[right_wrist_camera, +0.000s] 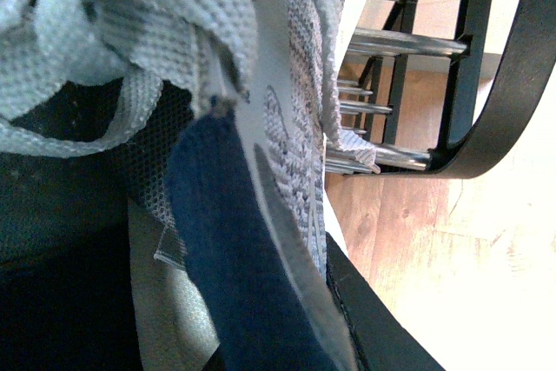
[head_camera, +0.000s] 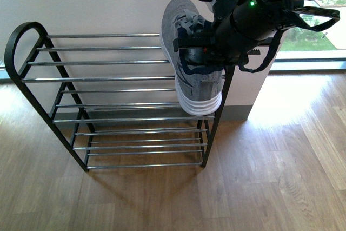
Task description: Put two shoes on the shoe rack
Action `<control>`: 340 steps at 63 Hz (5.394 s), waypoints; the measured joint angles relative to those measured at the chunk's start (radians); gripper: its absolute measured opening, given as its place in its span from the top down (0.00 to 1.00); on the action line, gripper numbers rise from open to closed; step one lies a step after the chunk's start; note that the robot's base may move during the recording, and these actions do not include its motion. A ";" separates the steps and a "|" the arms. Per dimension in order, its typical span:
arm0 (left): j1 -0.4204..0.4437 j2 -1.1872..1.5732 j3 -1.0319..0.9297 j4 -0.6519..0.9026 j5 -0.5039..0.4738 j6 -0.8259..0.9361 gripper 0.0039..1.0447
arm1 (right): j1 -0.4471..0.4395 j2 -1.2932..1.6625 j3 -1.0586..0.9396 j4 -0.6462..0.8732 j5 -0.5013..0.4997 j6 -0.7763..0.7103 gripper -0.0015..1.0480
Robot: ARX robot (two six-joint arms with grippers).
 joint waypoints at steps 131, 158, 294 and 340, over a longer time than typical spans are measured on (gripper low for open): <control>0.000 0.000 0.000 0.000 0.000 0.000 0.99 | -0.402 -1.070 -0.957 0.623 -0.292 -0.018 0.09; 0.000 0.000 0.000 0.000 -0.001 0.000 0.99 | -0.462 -1.083 -1.133 0.920 -0.280 -0.114 0.35; 0.000 0.000 0.000 0.000 0.000 0.000 0.99 | -0.268 -2.205 -1.423 0.109 -0.089 -0.179 0.98; 0.057 0.276 0.179 0.081 0.333 0.030 0.99 | -0.268 -2.208 -1.423 0.109 -0.089 -0.181 0.20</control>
